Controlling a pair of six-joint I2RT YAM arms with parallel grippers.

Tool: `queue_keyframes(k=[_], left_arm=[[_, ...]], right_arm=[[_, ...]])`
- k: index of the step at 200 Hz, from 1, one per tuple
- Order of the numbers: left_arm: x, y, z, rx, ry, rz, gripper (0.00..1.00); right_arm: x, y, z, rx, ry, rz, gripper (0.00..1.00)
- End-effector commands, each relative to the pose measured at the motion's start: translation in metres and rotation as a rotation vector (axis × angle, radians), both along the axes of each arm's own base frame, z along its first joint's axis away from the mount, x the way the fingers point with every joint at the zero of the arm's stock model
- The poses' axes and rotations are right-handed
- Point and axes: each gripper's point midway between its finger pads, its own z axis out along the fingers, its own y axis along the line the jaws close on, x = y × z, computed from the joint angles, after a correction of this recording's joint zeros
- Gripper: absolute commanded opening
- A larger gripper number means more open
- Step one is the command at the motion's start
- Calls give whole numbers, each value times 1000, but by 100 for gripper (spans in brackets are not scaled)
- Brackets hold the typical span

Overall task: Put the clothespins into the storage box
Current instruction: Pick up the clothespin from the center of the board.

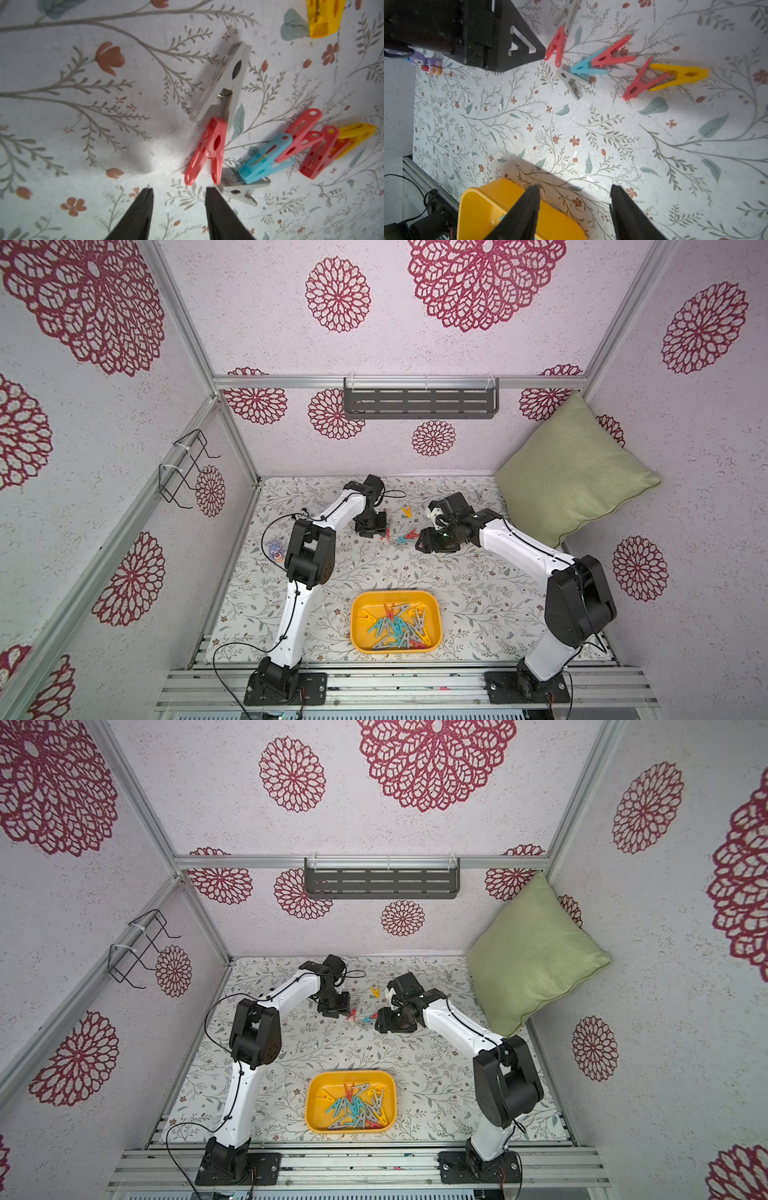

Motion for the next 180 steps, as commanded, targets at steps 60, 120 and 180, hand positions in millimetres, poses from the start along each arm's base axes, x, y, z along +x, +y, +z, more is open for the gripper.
queue_keyframes(k=[60, 120, 180], left_arm=[[-2, -12, -23, 47, 31, -55, 35], [-6, -17, -14, 32, 26, -72, 11], [-15, -14, 29, 16, -27, -70, 0]], right_arm=[[11, -5, 13, 34, -13, -8, 59], [9, -7, 12, 43, -16, -24, 58], [8, -12, 16, 63, -42, -69, 57]])
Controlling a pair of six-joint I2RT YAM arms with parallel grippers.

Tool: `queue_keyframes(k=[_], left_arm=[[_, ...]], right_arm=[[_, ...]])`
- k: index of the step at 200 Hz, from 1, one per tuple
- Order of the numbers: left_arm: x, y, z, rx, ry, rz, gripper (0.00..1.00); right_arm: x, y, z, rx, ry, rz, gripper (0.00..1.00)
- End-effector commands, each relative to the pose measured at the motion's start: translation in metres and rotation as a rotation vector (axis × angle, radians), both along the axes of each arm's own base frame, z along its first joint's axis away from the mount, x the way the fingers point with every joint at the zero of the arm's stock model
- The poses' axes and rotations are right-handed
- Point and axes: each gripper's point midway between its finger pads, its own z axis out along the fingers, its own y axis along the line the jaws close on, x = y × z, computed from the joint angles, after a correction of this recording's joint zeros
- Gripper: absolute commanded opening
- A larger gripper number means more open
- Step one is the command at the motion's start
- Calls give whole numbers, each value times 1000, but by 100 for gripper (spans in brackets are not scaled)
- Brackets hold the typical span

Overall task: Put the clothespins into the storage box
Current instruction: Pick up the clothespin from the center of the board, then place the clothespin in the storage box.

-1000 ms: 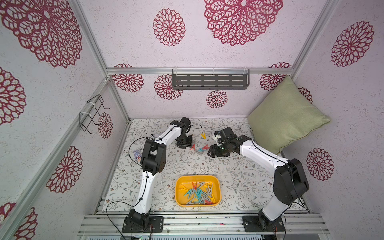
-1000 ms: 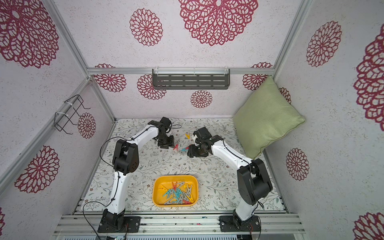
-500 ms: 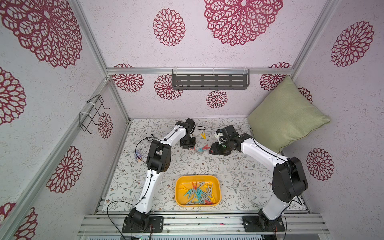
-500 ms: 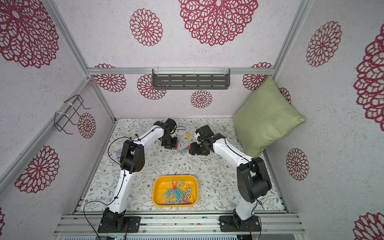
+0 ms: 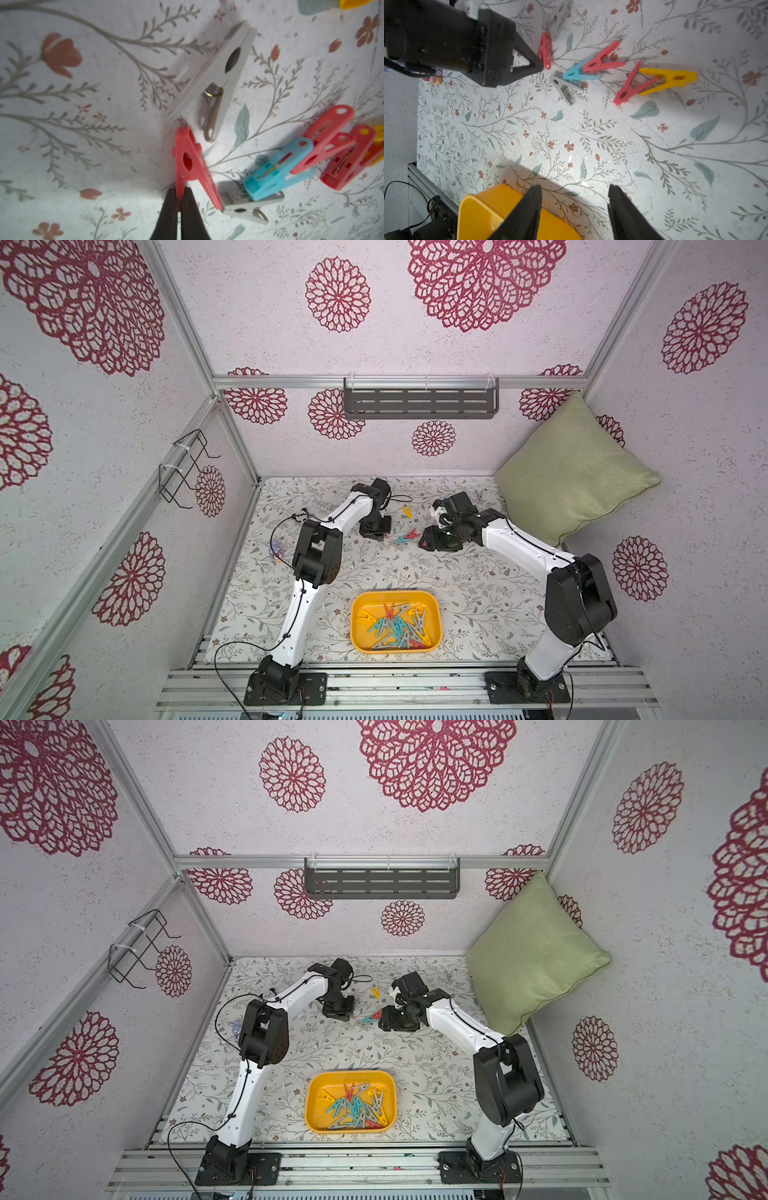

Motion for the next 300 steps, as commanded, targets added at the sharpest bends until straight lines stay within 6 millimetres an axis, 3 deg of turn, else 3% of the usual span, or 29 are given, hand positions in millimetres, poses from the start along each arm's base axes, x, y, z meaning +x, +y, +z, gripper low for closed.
queue_keyframes(k=[1, 49, 79, 83, 101, 147, 185, 206, 224, 246, 300], left_arm=[[-7, -6, 42, -27, -55, -19, 0], [-47, -3, 95, -43, -80, -43, 0], [-89, 5, 116, -54, -69, -28, 0], [-97, 6, 131, -70, -95, -25, 0], [-126, 8, 139, -82, -93, -13, 0], [-197, 11, 128, -84, -49, 17, 0], [-236, 13, 101, -76, -16, 40, 1], [-245, 10, 91, -79, -11, 48, 10], [-245, 11, 85, -57, -17, 52, 29], [-240, 13, 87, -44, -42, 64, 44], [-228, 25, 103, -40, -91, 99, 48]], right_arm=[[3, -3, 23, 45, -53, -35, 57], [6, -11, 29, 63, -85, -108, 54], [6, -13, 27, 77, -90, -135, 54], [6, -13, 27, 78, -90, -136, 54], [8, -10, 24, 84, -85, -133, 54], [20, 6, 24, 120, -76, -102, 54], [36, 29, 22, 117, -57, -66, 54], [45, 48, 18, 96, -47, -39, 54], [52, 65, 11, 65, -36, -14, 53], [64, 84, 3, 24, -27, 7, 53], [99, 106, -21, -89, -29, -34, 49]])
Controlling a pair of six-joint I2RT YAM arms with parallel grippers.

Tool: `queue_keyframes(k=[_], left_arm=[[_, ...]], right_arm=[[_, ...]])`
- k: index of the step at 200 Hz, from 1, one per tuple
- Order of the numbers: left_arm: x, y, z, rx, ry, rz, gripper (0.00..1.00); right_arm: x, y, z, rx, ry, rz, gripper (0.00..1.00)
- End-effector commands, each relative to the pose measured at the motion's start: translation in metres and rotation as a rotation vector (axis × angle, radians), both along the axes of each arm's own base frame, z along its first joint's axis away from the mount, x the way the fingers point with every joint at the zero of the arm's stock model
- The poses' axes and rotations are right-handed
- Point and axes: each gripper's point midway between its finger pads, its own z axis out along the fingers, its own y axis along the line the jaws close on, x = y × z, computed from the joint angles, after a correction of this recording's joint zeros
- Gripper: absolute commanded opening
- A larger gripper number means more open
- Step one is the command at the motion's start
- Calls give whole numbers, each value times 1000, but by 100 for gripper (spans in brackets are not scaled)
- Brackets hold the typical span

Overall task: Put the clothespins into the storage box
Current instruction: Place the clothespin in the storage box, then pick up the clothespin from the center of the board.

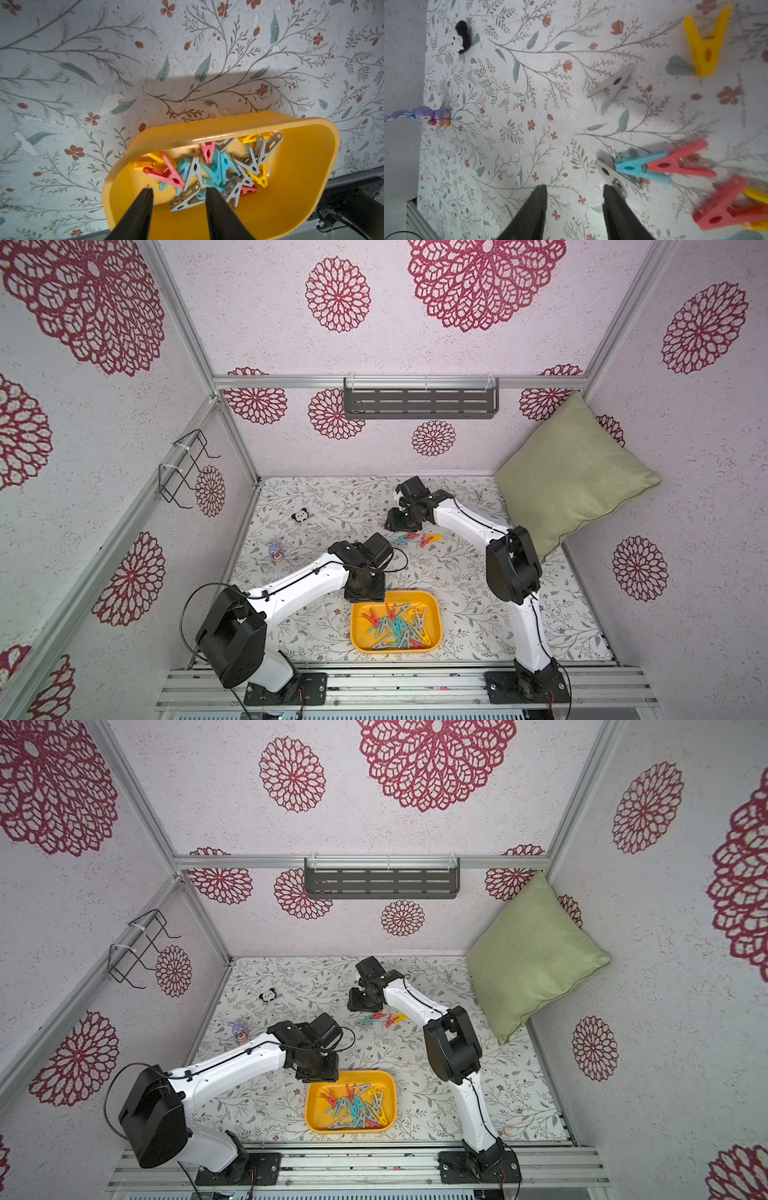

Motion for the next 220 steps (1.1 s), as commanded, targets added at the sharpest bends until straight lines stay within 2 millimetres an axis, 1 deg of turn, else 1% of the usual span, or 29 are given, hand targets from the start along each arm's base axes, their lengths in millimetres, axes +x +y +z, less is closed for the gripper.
queue_keyframes(k=[1, 28, 51, 70, 88, 124, 141, 185, 220], left_arm=[[13, 4, 20, -24, -68, 30, 48], [25, 19, 28, -58, -81, 90, 49], [37, 31, 34, -95, -96, 139, 50], [45, 39, 36, -109, -96, 158, 50], [48, 44, 33, -109, -84, 161, 50], [53, 47, 25, -119, -55, 168, 50], [56, 47, 23, -130, -49, 175, 50], [63, 47, 23, -144, -40, 185, 50], [65, 47, 23, -147, -32, 189, 50]], right_arm=[[12, -8, -2, -82, -1, -50, 49], [28, -5, -14, -125, -6, -76, 46], [37, -2, -25, -146, 1, -84, 45], [43, 1, -37, -156, 14, -86, 44], [46, 3, -44, -156, 22, -88, 44], [52, -1, -58, -159, 36, -102, 41], [55, -3, -63, -153, 44, -109, 38], [60, -4, -78, -148, 60, -114, 38], [61, -4, -88, -146, 76, -115, 36]])
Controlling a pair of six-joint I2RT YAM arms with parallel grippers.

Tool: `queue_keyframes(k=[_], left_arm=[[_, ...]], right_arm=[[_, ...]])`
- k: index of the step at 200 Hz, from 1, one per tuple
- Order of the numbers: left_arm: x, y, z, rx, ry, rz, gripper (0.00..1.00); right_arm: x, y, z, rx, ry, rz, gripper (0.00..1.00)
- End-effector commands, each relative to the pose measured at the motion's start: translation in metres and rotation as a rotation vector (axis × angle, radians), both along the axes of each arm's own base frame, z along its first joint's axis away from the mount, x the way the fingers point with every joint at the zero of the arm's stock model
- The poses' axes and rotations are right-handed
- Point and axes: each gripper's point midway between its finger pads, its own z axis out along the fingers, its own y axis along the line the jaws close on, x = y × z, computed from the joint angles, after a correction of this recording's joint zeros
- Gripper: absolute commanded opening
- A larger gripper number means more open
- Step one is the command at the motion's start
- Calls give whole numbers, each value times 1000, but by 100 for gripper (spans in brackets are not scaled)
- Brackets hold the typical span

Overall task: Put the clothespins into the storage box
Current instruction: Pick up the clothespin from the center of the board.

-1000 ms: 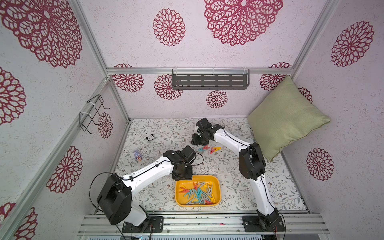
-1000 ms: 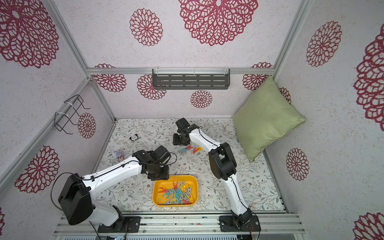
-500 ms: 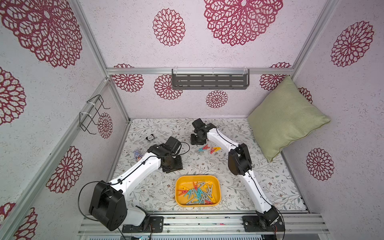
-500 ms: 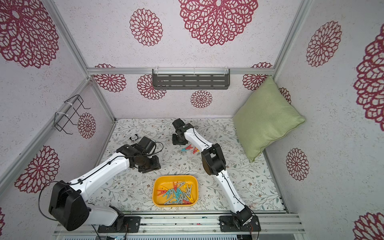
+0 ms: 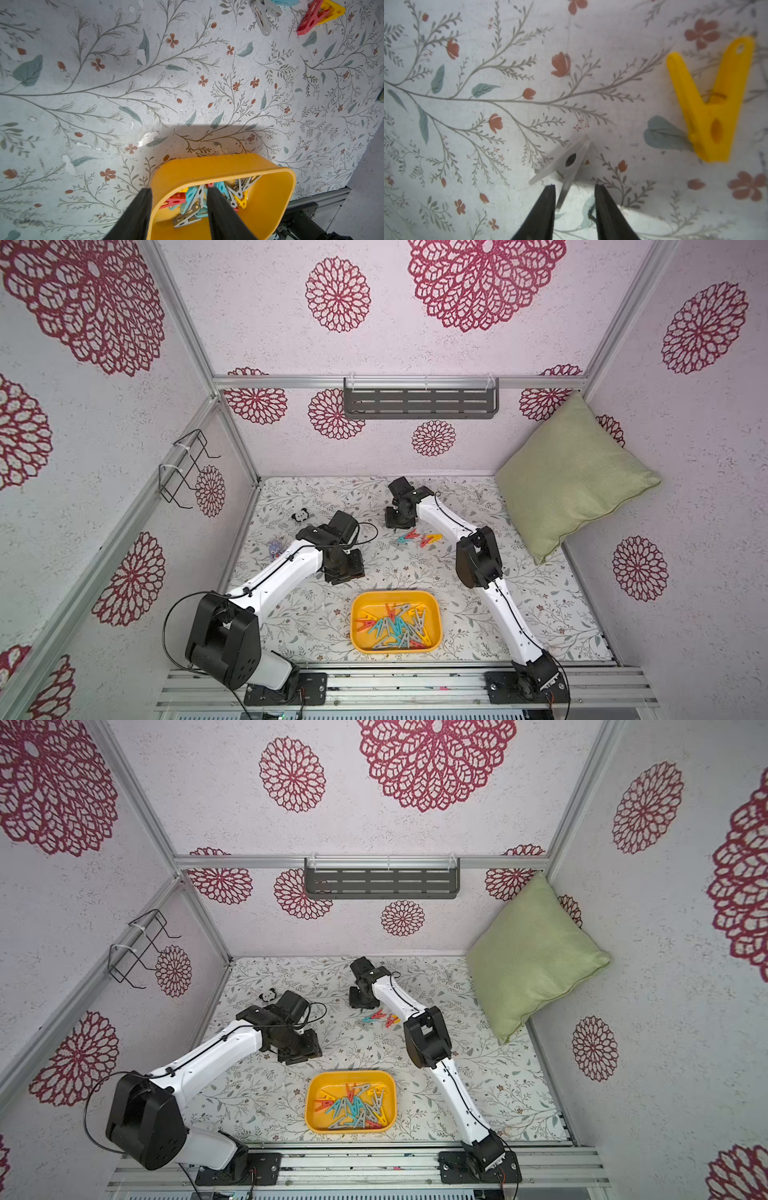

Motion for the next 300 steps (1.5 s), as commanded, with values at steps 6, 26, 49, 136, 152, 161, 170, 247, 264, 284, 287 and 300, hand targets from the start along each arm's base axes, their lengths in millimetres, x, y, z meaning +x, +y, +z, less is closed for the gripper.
queue_keyframes(k=[6, 26, 49, 136, 152, 161, 170, 247, 264, 284, 287, 300], left_arm=[[10, -4, 7, -23, -23, -8, 50], [11, -5, 7, -25, -21, -10, 50], [11, -5, 6, -25, -19, -12, 50], [25, 0, 18, -24, -63, 33, 50], [28, 2, 21, -29, -78, 59, 50], [31, 3, 24, -41, -88, 74, 50], [34, 3, 26, -52, -98, 92, 50], [55, 12, 41, -213, -156, 264, 52], [57, 15, 41, -231, -157, 292, 52], [59, 17, 40, -247, -156, 320, 52], [60, 17, 40, -249, -156, 326, 52], [61, 17, 38, -262, -155, 343, 52]], right_arm=[[0, -4, -17, -13, 32, -21, 34], [1, -6, -20, -20, 37, -24, 26], [0, -7, -18, -25, 33, -16, 17], [0, 0, 67, 4, -115, 65, 2], [-8, 4, 87, -2, -148, 106, 0], [-15, 7, 98, -8, -169, 130, 0], [-23, 10, 108, -12, -186, 154, 0], [-143, 12, 152, 76, -244, 355, 0], [-176, 1, 154, 115, -237, 391, 1], [-216, -13, 142, 132, -200, 437, 1], [-223, -15, 140, 135, -194, 443, 1], [-249, -23, 132, 149, -170, 477, 1]])
